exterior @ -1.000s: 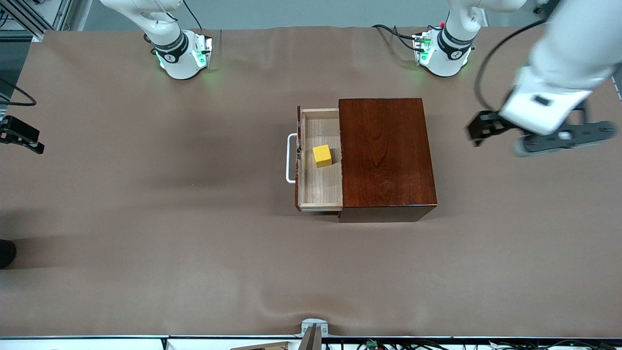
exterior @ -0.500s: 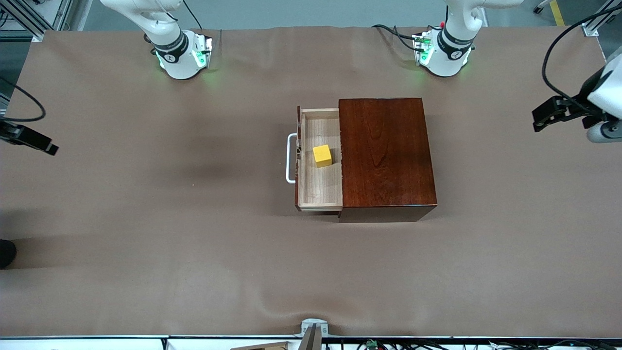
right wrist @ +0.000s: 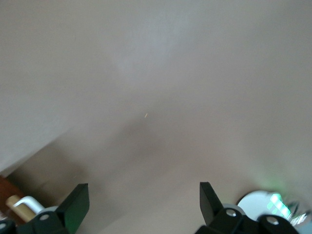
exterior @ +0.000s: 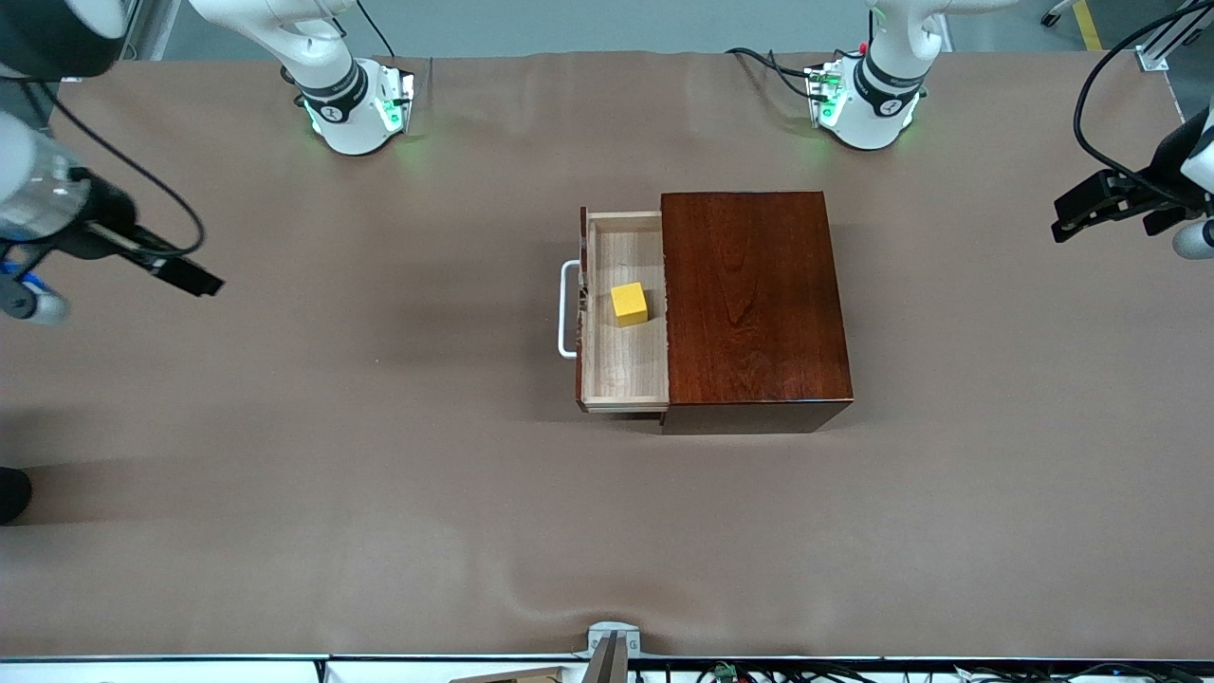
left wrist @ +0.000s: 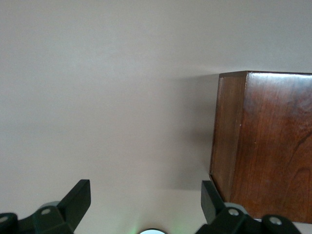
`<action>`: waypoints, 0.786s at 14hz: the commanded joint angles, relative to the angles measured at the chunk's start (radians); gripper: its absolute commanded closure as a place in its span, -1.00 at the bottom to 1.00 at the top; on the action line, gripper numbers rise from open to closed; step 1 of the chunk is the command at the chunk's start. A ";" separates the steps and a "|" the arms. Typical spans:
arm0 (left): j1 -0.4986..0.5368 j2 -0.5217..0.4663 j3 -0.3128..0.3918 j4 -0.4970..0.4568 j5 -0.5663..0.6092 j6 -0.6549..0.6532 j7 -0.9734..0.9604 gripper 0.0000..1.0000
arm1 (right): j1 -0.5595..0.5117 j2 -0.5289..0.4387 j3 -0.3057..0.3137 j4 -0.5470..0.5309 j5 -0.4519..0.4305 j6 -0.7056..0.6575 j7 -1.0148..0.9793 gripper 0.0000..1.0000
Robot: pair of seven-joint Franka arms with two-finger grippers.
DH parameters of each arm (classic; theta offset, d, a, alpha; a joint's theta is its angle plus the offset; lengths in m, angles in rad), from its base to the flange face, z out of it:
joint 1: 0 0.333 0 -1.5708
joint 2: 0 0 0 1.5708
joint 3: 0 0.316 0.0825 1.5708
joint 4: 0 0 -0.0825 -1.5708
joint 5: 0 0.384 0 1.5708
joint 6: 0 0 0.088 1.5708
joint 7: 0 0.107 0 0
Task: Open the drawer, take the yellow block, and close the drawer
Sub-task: 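Reach the right gripper into the open drawer above the yellow cube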
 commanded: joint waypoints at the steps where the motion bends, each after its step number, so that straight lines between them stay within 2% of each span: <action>1: 0.010 -0.062 -0.018 -0.069 -0.021 0.021 0.014 -1.00 | 0.012 0.021 -0.009 0.023 0.115 -0.004 0.181 -1.00; 5: 0.008 -0.050 -0.032 -0.070 -0.021 0.009 0.001 -1.00 | 0.039 0.029 -0.009 0.027 0.161 0.008 0.236 -1.00; 9: 0.004 -0.039 -0.050 -0.062 -0.018 0.009 -0.020 -1.00 | 0.035 0.053 -0.009 0.018 0.288 -0.015 0.237 -1.00; 11: 0.005 -0.039 -0.052 -0.059 -0.018 0.009 -0.020 -1.00 | 0.077 0.065 -0.009 0.018 0.299 -0.012 0.268 -1.00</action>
